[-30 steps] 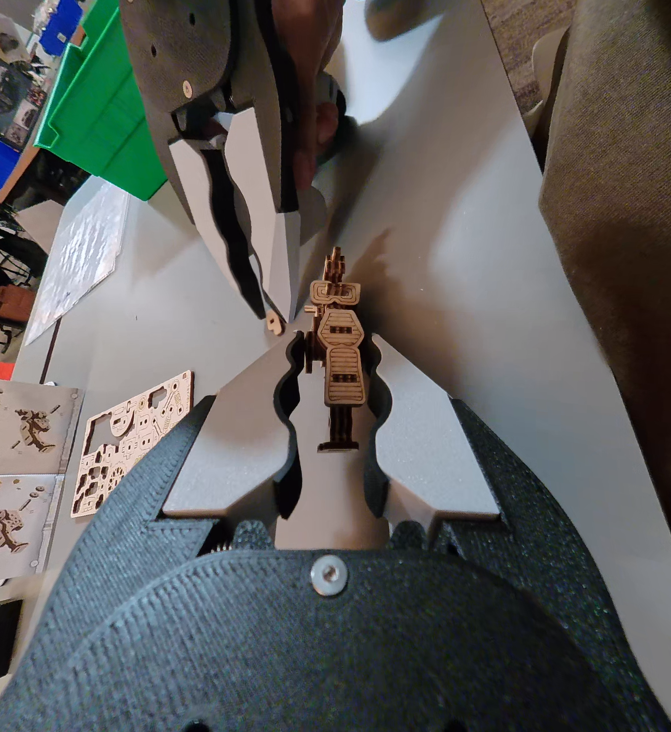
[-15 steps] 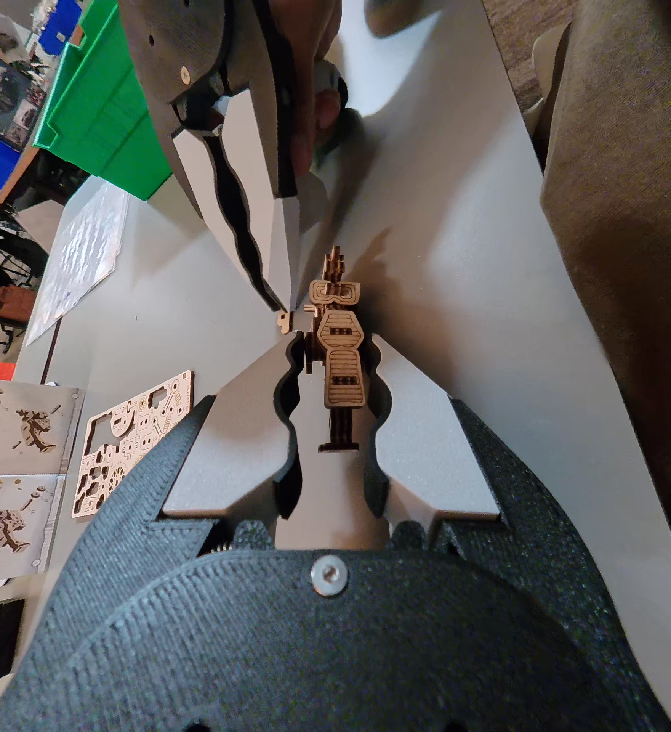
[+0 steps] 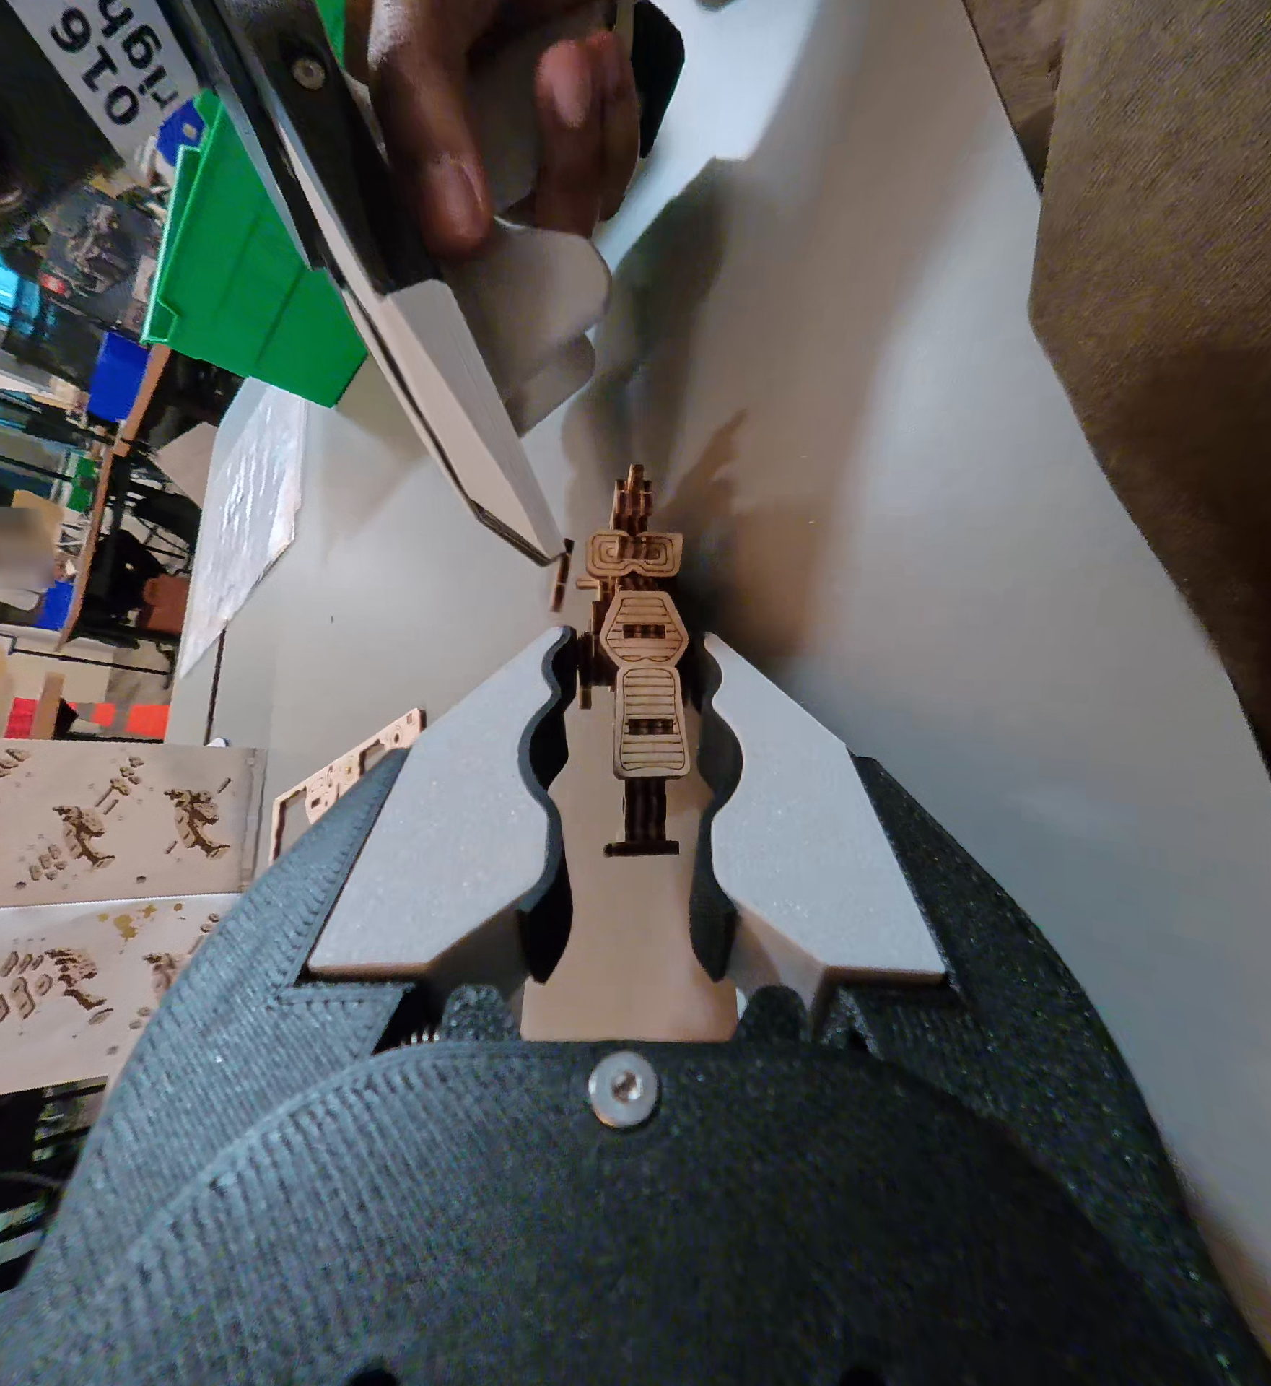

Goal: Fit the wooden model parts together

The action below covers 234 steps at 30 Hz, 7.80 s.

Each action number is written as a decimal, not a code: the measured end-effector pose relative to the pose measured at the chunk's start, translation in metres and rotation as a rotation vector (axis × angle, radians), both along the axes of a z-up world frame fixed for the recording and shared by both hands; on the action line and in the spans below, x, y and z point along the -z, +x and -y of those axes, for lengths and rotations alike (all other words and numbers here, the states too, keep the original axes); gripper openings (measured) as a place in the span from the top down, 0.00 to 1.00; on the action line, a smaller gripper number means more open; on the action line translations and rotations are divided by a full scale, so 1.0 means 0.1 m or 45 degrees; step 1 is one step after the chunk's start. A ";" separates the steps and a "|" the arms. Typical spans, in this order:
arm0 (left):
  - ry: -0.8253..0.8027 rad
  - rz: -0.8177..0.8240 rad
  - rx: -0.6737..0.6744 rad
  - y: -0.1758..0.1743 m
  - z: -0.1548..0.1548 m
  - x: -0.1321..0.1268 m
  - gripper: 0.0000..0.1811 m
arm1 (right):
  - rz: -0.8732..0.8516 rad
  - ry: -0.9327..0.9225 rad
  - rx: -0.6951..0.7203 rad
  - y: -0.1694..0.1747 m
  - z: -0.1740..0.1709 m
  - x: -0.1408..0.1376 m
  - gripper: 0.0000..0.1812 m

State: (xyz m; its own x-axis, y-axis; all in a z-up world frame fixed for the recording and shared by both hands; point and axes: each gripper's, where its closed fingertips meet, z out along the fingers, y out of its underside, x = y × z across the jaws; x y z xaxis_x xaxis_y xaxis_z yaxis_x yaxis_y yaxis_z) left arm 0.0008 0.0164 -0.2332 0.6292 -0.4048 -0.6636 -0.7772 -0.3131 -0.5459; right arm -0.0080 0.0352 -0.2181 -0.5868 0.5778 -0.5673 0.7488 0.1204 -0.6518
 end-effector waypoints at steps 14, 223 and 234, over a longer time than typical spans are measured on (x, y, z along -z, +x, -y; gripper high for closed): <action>0.069 -0.313 0.029 -0.03 -0.03 -0.02 0.84 | -0.047 0.050 -0.034 0.03 0.03 -0.03 0.97; 0.221 1.239 0.089 0.18 0.00 -0.84 0.83 | -0.768 -0.029 -0.187 0.20 0.24 -0.68 0.84; 0.318 1.128 0.114 0.18 0.02 -0.91 0.84 | -0.966 0.057 -0.136 0.17 0.24 -0.78 0.82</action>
